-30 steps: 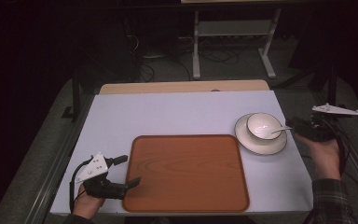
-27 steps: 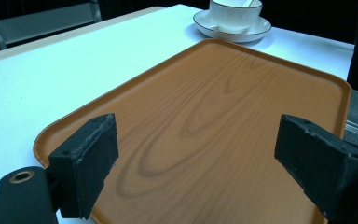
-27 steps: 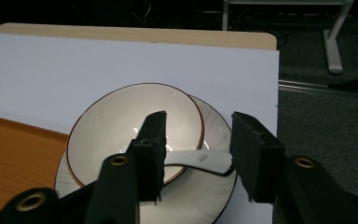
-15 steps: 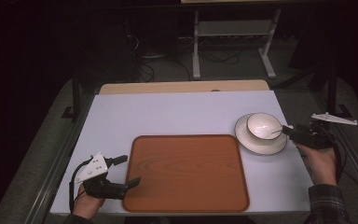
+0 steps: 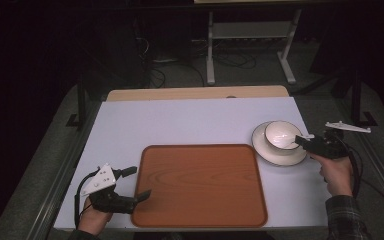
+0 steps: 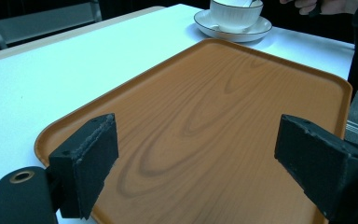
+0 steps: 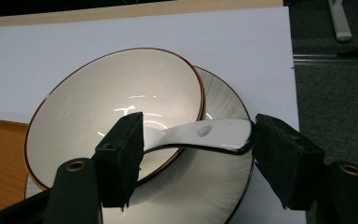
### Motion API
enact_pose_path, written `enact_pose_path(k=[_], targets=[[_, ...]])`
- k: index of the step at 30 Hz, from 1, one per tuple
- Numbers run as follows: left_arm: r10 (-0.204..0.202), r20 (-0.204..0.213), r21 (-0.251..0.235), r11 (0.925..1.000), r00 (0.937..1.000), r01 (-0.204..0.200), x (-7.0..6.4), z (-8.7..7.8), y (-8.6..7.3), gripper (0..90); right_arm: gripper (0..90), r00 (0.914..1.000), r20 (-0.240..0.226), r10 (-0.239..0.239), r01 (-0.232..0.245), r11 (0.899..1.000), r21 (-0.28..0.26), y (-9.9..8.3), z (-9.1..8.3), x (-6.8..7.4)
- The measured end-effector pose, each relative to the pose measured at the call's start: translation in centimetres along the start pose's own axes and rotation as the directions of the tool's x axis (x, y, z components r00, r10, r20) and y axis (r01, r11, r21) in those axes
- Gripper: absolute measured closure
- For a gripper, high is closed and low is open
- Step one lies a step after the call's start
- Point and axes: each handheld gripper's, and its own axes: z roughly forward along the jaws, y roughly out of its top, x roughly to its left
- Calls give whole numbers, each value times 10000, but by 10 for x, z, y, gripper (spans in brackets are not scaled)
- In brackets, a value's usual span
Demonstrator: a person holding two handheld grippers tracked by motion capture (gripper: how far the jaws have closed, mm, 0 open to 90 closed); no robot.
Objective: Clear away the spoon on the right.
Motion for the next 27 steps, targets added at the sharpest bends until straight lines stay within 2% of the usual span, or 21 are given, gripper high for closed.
enact_pose_path(k=[4,12,27], targets=[[19,1,1,10000,10000,-19,0,0,0,128,349,10000,-46,27,-27,10000,82,0,5,1],[36,-9,2,10000,10000,-36,0,0,0,128,435,9999,-138,23,-21,9999,109,0,8,2],[37,-1,-28,10000,10000,-37,0,-1,0,128,559,9999,-111,106,-109,9996,-275,6,-1,4]])
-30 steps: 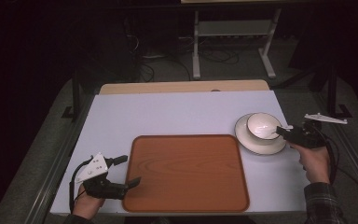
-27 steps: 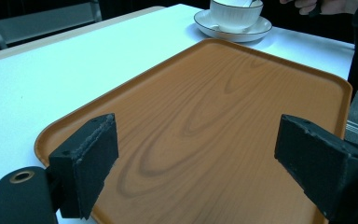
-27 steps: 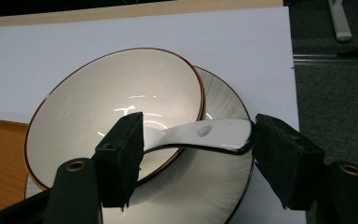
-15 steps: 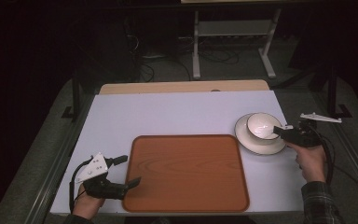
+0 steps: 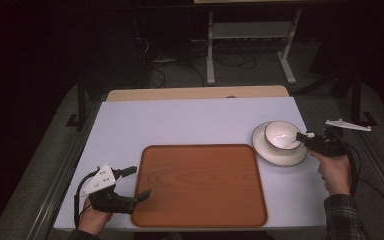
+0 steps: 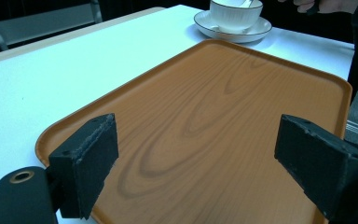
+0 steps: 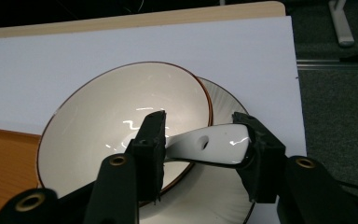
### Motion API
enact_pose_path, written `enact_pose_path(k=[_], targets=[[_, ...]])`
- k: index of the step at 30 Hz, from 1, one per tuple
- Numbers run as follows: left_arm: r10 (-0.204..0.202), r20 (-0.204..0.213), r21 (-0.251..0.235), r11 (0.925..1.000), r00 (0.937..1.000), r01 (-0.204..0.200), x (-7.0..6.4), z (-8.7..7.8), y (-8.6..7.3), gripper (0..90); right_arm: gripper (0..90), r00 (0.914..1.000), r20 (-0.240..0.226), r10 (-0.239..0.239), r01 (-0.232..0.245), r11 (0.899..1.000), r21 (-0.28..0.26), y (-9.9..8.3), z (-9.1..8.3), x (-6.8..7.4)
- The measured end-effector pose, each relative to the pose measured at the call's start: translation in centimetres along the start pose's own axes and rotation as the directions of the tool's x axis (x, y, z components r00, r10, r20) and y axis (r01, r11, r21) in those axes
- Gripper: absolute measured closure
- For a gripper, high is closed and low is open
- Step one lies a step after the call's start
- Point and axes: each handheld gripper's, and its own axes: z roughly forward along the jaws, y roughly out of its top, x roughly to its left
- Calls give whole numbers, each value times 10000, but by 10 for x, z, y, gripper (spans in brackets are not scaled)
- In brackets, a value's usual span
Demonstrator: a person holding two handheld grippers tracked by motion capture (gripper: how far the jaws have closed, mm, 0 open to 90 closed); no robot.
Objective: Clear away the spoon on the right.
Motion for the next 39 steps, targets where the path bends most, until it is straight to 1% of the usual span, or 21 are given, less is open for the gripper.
enact_pose_path(k=[5,9,13,22,34,39], targets=[[-3,-2,-5,10000,10000,3,0,0,0,128,630,10000,19,-84,85,9994,-341,5,-6,4],[-8,-12,-22,10000,10000,8,0,0,0,128,692,9998,-137,-159,150,9978,-644,8,-10,8],[-30,-25,-50,10000,10000,30,0,0,0,128,740,9989,-301,-346,320,9959,-851,12,-13,12],[-23,-27,-42,10000,10000,23,0,-1,0,128,829,9944,-710,-781,702,9918,-1070,18,-16,22],[-12,-6,-49,10000,10000,12,0,-1,0,128,836,9917,-710,-1071,989,9889,-1110,24,-17,23],[-11,-16,-54,10000,10000,11,0,-1,0,128,836,9891,-741,-1272,1175,9854,-1229,29,-18,25]])
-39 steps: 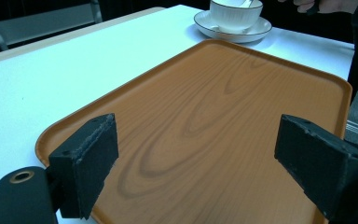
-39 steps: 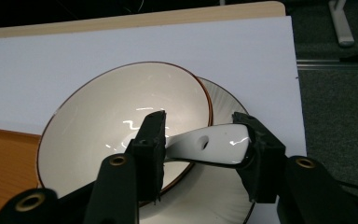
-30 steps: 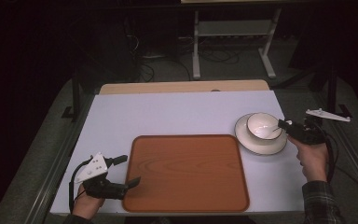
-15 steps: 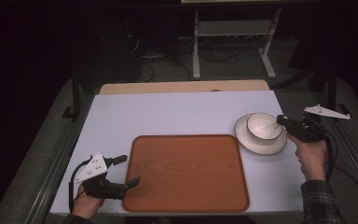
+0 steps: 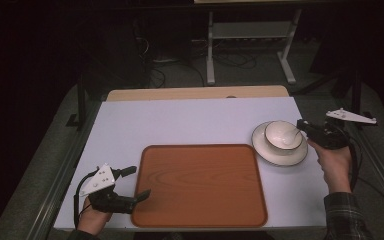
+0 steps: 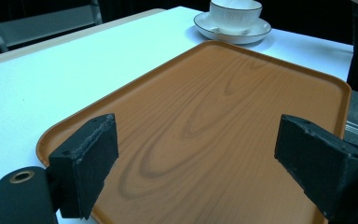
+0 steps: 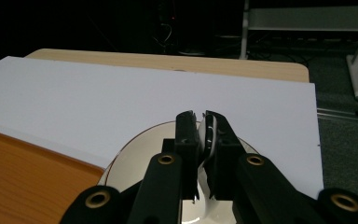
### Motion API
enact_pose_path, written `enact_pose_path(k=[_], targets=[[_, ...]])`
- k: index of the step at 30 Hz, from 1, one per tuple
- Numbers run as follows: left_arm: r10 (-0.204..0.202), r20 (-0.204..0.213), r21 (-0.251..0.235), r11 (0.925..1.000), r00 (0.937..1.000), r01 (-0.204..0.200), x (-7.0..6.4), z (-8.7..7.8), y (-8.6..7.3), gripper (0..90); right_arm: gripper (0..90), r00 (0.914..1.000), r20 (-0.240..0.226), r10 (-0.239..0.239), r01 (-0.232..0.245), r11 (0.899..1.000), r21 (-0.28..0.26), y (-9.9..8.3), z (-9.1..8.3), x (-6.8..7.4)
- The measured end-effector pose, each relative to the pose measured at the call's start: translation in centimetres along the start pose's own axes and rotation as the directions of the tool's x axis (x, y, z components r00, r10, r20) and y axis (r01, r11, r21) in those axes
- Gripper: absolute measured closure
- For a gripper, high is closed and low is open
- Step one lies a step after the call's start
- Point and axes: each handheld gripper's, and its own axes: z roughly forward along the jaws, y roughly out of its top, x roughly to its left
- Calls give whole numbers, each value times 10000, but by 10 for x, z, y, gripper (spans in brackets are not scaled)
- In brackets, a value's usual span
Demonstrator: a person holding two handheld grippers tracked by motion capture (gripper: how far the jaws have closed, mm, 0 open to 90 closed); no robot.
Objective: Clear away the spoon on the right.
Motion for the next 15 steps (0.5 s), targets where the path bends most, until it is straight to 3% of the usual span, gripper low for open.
enact_pose_path(k=[15], targets=[[2,13,-19,10000,10000,-2,0,0,0,128,837,9979,-309,-567,548,9968,-590,20,-20,14]])
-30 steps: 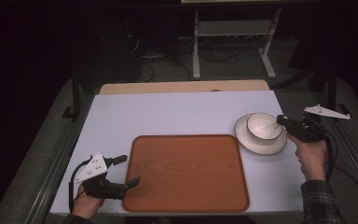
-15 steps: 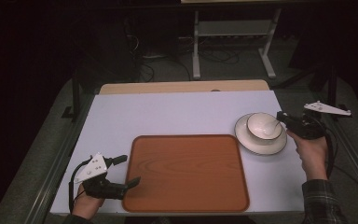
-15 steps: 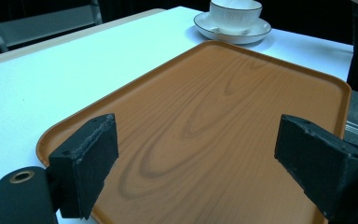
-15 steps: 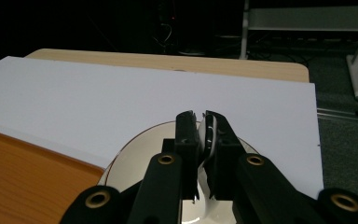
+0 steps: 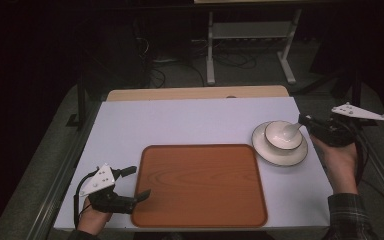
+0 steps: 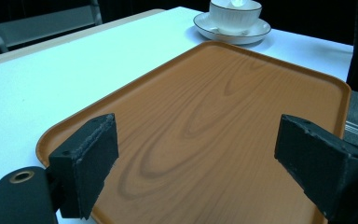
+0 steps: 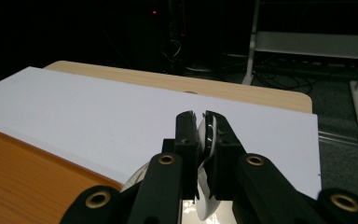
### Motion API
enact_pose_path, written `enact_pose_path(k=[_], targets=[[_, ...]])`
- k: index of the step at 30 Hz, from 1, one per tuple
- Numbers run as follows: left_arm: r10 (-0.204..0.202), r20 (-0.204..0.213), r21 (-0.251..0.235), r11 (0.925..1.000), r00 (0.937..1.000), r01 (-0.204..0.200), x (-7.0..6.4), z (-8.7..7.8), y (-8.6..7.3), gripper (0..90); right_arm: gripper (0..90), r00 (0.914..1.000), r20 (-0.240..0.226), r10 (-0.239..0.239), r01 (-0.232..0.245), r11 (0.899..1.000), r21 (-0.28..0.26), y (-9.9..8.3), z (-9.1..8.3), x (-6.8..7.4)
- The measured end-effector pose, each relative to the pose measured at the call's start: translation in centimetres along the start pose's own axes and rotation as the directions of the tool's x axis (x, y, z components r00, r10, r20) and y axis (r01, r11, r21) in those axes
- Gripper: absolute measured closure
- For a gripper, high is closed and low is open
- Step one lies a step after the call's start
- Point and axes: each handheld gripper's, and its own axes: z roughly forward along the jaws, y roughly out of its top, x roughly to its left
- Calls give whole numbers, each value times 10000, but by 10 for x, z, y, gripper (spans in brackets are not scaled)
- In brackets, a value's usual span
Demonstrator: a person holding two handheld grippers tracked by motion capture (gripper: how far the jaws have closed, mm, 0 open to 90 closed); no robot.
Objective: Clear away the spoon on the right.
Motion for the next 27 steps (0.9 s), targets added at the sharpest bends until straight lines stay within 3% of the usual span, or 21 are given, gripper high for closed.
enact_pose_path(k=[14,20,27], targets=[[8,6,-23,10000,10000,-8,1,-1,0,128,837,9946,-869,-574,565,9983,-128,17,-16,24],[18,-7,-35,10000,10000,-18,1,-1,0,128,837,9856,-1407,-943,942,9955,-73,23,-21,38],[-13,2,-26,10000,10000,13,0,-1,0,128,837,9637,-2226,-1475,1575,9871,277,20,-20,58]])
